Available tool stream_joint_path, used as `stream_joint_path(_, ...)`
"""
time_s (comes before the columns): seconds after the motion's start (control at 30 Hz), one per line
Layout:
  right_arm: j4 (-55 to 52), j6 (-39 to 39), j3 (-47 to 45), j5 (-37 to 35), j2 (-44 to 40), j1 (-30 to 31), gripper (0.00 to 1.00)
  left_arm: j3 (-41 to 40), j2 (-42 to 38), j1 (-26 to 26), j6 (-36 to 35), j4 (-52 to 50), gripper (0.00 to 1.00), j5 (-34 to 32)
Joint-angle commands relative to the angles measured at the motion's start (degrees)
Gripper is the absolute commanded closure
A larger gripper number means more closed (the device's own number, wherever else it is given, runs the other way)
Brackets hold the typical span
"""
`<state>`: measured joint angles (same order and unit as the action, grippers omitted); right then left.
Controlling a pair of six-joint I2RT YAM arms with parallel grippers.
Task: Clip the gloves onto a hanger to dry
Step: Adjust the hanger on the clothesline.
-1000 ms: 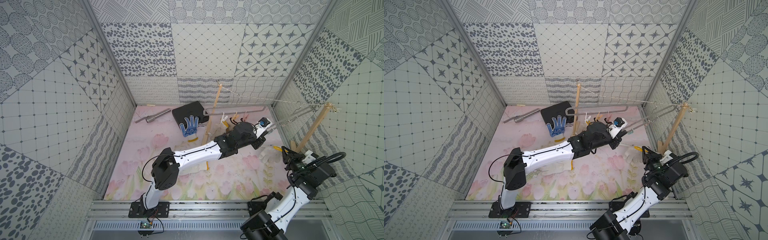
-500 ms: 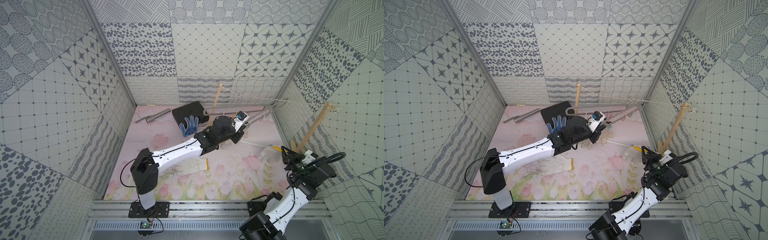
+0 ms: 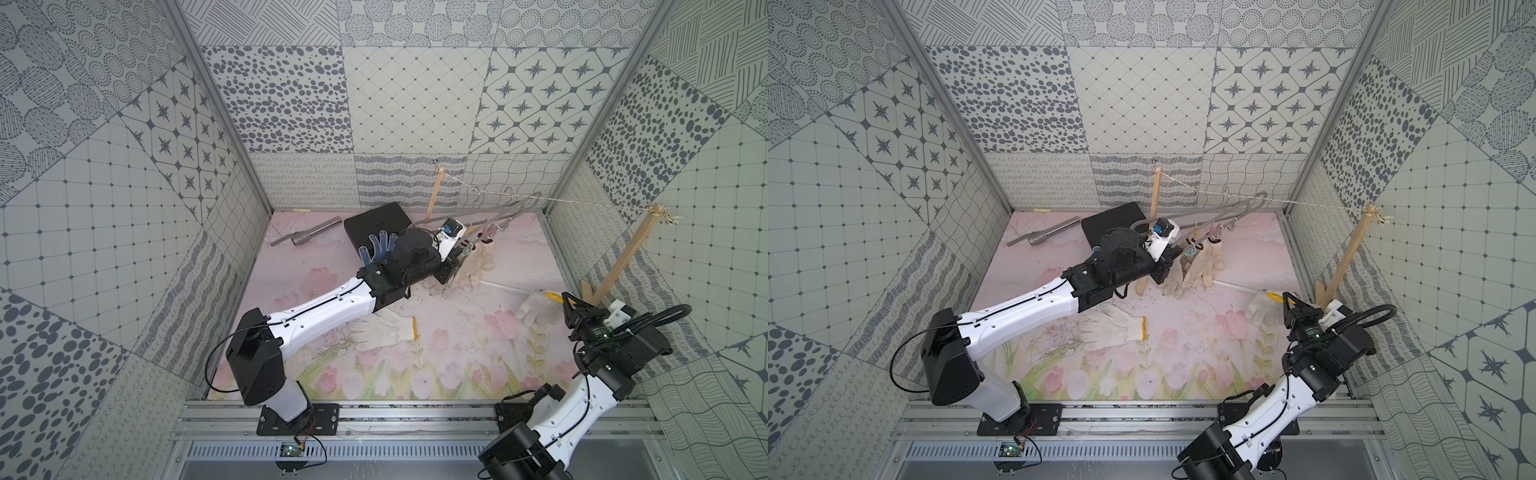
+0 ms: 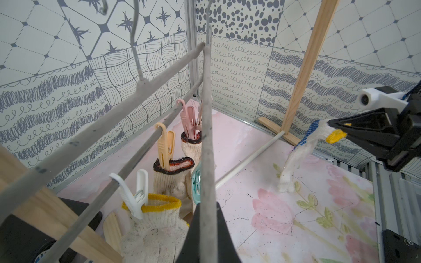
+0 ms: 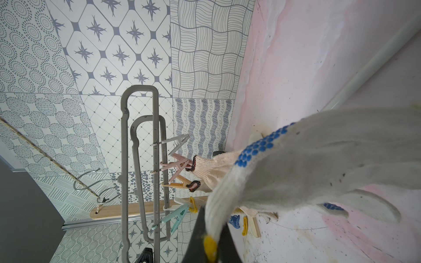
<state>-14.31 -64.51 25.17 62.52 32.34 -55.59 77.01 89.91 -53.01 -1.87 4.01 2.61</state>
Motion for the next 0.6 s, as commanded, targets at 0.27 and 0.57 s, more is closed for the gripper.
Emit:
stream_joint_path(0.27,1.2,2.21,-0.14,0.67,-1.3,0.29,1.0,-6.37,-4.84,1.32,-0.02,6.59,0.33,4.12)
stream_joint_path(0.57,-0.72,3.83,0.3,-2.58,-1.97,5.68,1.0,-13.15,-11.13,1.42,-0.18,7.39,0.16,6.62)
